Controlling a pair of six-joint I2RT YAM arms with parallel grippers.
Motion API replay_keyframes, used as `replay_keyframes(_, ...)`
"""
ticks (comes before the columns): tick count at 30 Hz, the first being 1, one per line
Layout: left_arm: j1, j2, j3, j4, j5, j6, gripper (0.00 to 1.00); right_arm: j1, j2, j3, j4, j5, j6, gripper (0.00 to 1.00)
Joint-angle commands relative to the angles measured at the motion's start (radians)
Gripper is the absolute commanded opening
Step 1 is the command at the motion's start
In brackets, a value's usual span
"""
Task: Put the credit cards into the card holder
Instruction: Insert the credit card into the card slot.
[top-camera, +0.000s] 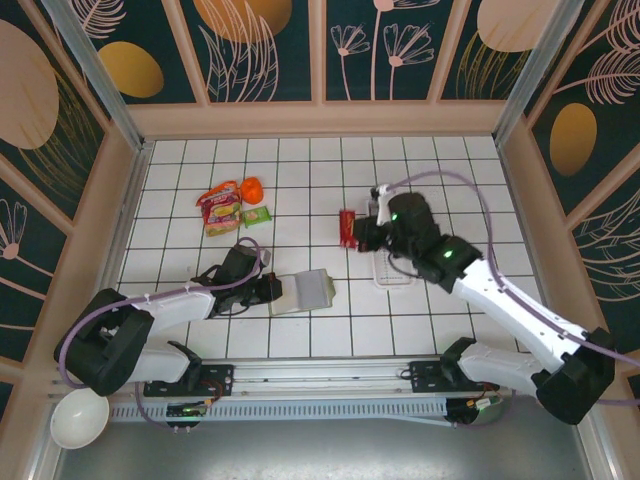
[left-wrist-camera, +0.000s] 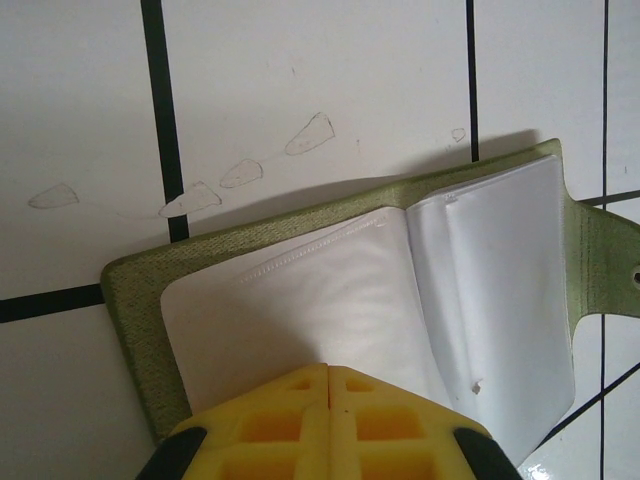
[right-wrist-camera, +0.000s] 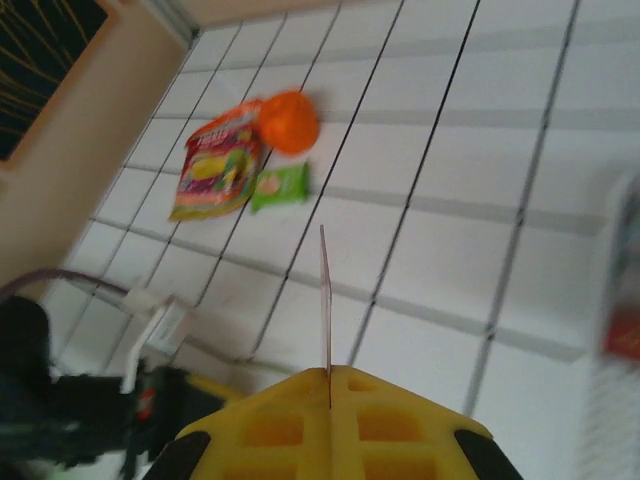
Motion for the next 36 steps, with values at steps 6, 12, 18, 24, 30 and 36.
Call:
replay_keyframes(6, -0.002, 0.006, -0.002, -0.008, -0.014, -0.005, 0.0, 0.173, 0.102, -0.133, 0.253, -0.004, 0.458, 0.0)
replay_keyframes(12, -0.002, 0.006, 0.0, -0.008, -0.024, 0.001, 0.0, 0.197, 0.314, 0.0, 0.191, -0.046, 0.361, 0.0)
replay_keyframes(18, -0.002, -0.016, -0.004, -0.017, -0.037, 0.002, 0.0, 0.198, 0.443, 0.068, 0.158, -0.072, 0.302, 0.0)
replay_keyframes(24, -0.001, -0.024, -0.008, -0.019, -0.04, 0.002, 0.0, 0.199, 0.487, 0.038, 0.187, -0.106, 0.317, 0.0)
replay_keyframes(30, -0.001, -0.018, -0.013, -0.01, -0.036, -0.004, 0.0, 0.209, 0.512, 0.027, 0.184, -0.106, 0.33, 0.0)
replay_keyframes(36, -0.002, -0.022, -0.02, -0.008, -0.039, -0.004, 0.0, 0.219, 0.52, 0.009, 0.192, -0.101, 0.348, 0.0)
